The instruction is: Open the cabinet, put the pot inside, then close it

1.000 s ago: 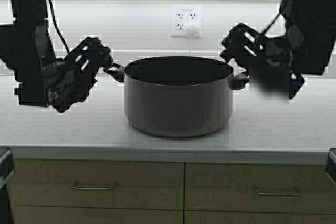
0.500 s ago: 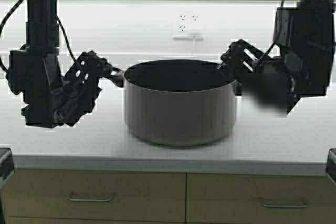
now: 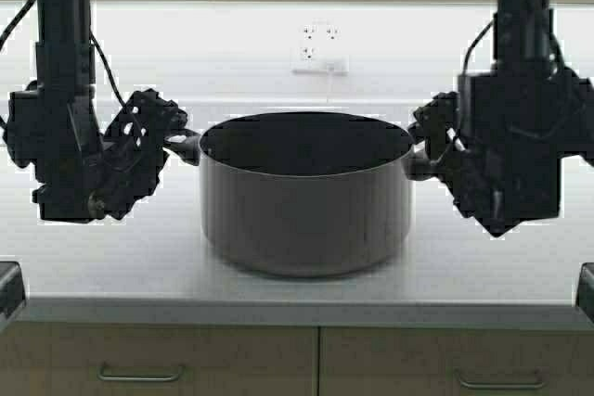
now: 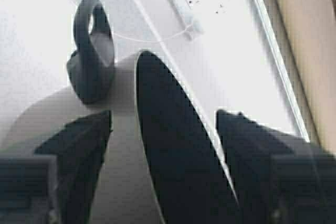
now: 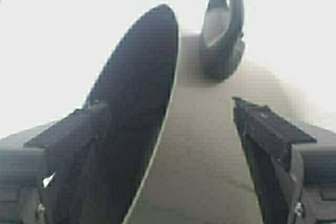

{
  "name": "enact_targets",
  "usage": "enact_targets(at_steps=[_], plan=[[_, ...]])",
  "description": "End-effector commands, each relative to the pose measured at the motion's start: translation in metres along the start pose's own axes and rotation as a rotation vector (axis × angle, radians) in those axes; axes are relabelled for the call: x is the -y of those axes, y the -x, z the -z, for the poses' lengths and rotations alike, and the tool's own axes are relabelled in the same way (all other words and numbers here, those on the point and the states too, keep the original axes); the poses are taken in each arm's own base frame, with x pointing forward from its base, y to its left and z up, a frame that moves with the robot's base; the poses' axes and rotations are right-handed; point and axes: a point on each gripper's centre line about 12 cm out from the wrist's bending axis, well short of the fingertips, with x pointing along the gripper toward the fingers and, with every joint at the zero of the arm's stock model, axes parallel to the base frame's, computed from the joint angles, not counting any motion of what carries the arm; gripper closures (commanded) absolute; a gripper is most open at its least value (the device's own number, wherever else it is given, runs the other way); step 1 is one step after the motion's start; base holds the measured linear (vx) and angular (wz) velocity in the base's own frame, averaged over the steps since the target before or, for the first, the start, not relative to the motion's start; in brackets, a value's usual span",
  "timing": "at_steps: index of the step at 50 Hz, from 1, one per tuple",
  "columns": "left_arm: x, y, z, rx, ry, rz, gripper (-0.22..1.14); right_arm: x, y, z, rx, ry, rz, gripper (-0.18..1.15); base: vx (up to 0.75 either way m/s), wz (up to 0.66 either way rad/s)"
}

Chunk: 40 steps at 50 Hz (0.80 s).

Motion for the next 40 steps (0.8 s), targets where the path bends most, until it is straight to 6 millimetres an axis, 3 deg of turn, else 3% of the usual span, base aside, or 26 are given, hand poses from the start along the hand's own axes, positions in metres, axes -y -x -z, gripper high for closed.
enact_targets(at_steps=[1,13,29,40], plan=[[-0.005,-0.029,-0.004,-0.054,0.034,0.065,-0.02,0.011,-0.015,0.008,0.055,-0.139,-0.055,-0.04,0.00,0.00],[-0.028,-0.061,-0.017,-0.010,0.112,0.078,-0.02,0.033,-0.033,0.007,0.109,-0.183,-0.079,-0.04,-0.01,0.00],[-0.042,-0.092,-0.019,-0.025,0.125,0.117,-0.02,0.027,-0.072,0.005,0.136,-0.254,-0.167,-0.04,0.00,-0.01],[-0.048,-0.096,-0.026,-0.006,0.128,0.109,-0.02,0.028,-0.083,0.008,0.135,-0.270,-0.191,-0.04,0.00,0.00]])
